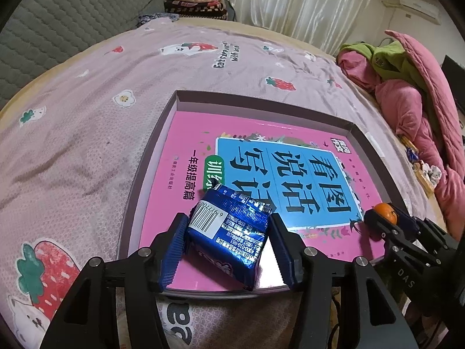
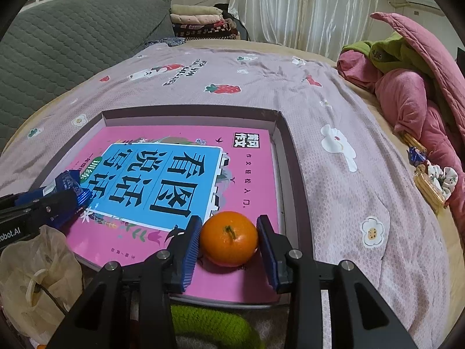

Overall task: Organize objects
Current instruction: 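Open the left gripper to drop the packet while the right gripper releases the orange, then move the left gripper to the beige mesh bag while the right gripper approaches the green ring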

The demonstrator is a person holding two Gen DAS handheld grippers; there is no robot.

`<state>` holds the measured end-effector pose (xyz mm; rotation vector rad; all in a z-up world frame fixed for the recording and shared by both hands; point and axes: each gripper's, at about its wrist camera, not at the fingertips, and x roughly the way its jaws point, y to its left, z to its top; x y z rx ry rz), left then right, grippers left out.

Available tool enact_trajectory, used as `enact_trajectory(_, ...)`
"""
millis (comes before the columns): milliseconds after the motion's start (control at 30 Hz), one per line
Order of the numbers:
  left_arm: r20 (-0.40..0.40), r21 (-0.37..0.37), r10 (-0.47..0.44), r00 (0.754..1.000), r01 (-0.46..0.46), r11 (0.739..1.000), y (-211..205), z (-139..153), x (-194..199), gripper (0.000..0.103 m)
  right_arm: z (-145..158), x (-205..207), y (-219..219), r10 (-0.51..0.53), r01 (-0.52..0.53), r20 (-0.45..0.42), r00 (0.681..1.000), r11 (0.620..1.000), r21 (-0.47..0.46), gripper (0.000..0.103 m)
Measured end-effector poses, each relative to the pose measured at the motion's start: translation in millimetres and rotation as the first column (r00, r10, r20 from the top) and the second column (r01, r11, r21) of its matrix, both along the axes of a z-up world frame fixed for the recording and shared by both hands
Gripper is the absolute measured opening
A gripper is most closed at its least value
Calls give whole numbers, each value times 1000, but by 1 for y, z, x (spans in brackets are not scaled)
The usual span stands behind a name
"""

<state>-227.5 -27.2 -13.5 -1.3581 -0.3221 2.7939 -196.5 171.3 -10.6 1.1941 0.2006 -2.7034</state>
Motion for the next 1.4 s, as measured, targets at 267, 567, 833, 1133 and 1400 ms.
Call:
enact_trajectory(267, -37, 22, 0, 999, 1, 1000, -1, 9, 5, 61, 3, 4, 2, -4, 4, -19, 1000, 1000, 3, 45)
enact_trajectory(567, -65, 46, -2, 998, 5, 999, -5, 18, 10, 66, 11, 9, 4, -13, 12, -56, 998, 1000, -5, 50)
enact_trajectory(833, -111, 72, -3, 994, 11, 997, -10, 31, 22, 71, 25, 20, 8, -25, 22, -123, 992, 999, -25, 59)
enact_trajectory(1133, -180, 51, -45, 983, 54, 997, -7, 49, 45, 75, 42, 38, 14, -20, 11, -179, 984, 999, -49, 65)
enact_trajectory(1400, -232, 21, -65, 970, 72, 997, -2, 60, 66, 77, 58, 59, 14, 8, -21, -241, 971, 998, -52, 72)
